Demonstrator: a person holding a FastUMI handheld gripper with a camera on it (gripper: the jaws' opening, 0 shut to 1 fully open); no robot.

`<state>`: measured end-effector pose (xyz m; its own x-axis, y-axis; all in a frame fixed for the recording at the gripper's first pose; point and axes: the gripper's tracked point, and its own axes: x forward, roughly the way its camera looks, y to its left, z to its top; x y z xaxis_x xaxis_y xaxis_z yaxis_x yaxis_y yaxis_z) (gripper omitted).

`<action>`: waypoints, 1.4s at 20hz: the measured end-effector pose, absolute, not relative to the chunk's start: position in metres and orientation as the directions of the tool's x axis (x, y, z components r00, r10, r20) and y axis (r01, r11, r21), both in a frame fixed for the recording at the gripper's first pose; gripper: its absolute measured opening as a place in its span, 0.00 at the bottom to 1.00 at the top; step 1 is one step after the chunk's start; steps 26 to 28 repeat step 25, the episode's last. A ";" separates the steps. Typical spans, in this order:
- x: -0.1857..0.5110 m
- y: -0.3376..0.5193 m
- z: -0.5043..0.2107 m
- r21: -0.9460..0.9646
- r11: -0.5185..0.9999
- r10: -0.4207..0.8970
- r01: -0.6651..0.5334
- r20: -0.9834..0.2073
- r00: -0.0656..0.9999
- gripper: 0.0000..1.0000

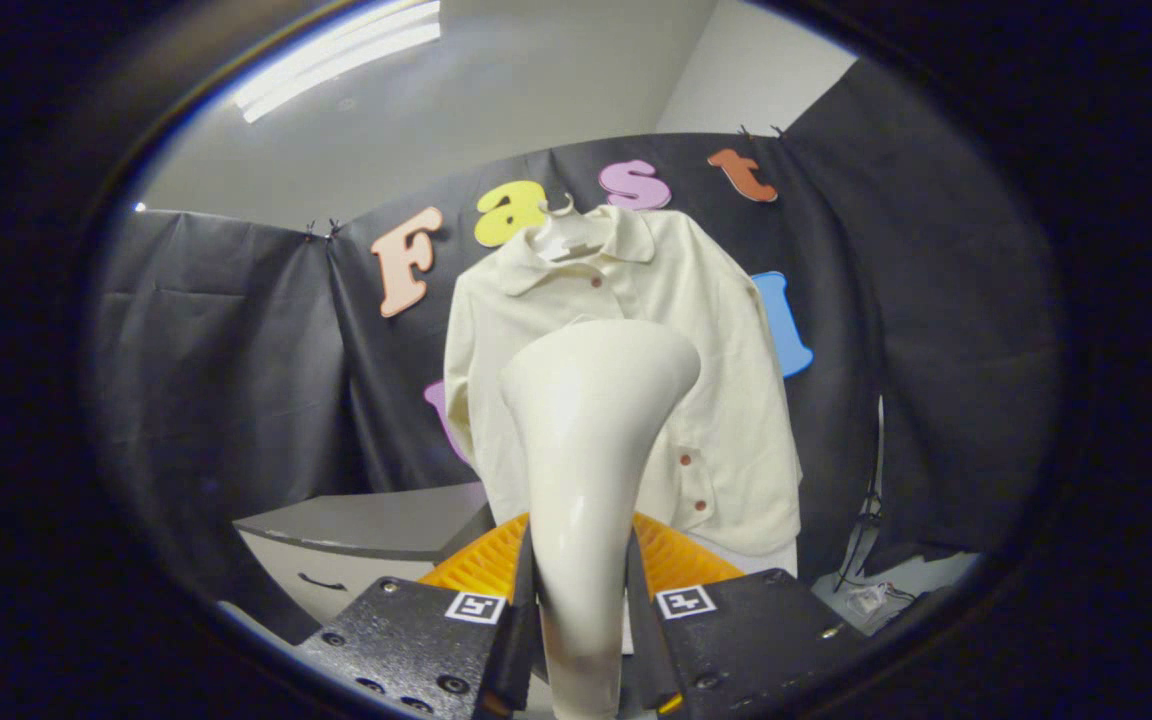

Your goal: Iron the clothes twice with a garment steamer, once on the left side and once on the right side.

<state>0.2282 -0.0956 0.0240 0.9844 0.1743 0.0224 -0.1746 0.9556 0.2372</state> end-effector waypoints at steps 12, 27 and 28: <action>0.157 0.016 0.152 0.095 0.974 0.185 -0.204 0.181 0.966 0.41; 0.116 0.072 0.122 0.060 0.978 0.189 -0.199 0.142 0.972 0.40; 0.116 0.072 0.122 0.060 0.978 0.189 -0.199 0.142 0.972 0.40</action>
